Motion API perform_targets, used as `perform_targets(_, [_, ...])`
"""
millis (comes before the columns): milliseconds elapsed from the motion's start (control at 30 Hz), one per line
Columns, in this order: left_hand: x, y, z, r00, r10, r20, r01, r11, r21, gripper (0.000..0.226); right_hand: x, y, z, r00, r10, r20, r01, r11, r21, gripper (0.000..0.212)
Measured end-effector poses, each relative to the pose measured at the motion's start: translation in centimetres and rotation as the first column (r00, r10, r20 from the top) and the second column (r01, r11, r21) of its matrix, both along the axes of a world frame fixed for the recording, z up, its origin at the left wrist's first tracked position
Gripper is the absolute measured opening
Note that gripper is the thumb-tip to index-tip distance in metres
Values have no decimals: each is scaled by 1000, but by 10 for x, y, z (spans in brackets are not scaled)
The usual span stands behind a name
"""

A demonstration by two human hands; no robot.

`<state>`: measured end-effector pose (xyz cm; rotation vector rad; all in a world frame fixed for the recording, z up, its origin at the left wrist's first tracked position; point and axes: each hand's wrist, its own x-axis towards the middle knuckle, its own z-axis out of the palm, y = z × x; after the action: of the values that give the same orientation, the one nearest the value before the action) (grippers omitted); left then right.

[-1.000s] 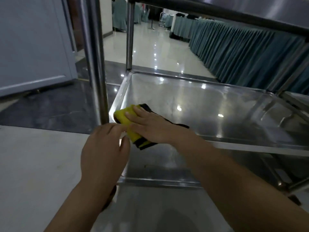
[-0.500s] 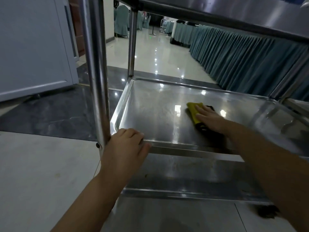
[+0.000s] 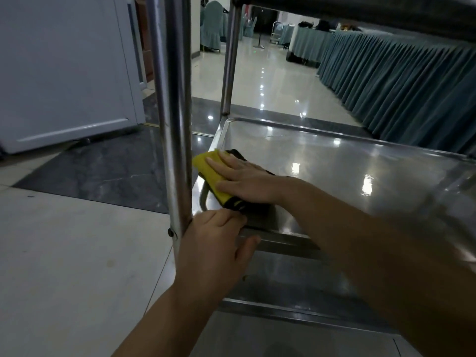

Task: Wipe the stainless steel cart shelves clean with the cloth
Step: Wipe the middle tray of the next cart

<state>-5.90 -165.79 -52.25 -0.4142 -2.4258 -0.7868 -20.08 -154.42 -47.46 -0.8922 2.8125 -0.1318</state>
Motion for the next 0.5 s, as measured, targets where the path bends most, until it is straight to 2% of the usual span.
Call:
perform_targets(67, [-1, 0, 0, 1000, 1, -9, -1, 1000, 4, 35, -17, -22, 0, 997, 70, -43, -70, 997, 13, 55])
perform_targets(133, [-2, -1, 0, 1000, -3, -5, 3, 1000, 8, 33, -38, -26, 0, 993, 73, -88, -68, 996, 59, 47])
perform_targets(267, [-2, -2, -1, 999, -21, 46, 21, 1000, 2, 33, -74, -4, 0, 990, -132, -44, 130, 990, -50, 59])
perform_targets(500, [-3, -1, -2, 999, -15, 34, 14, 999, 38, 35, -67, 106, -1, 903, -429, -42, 426, 903, -52, 56])
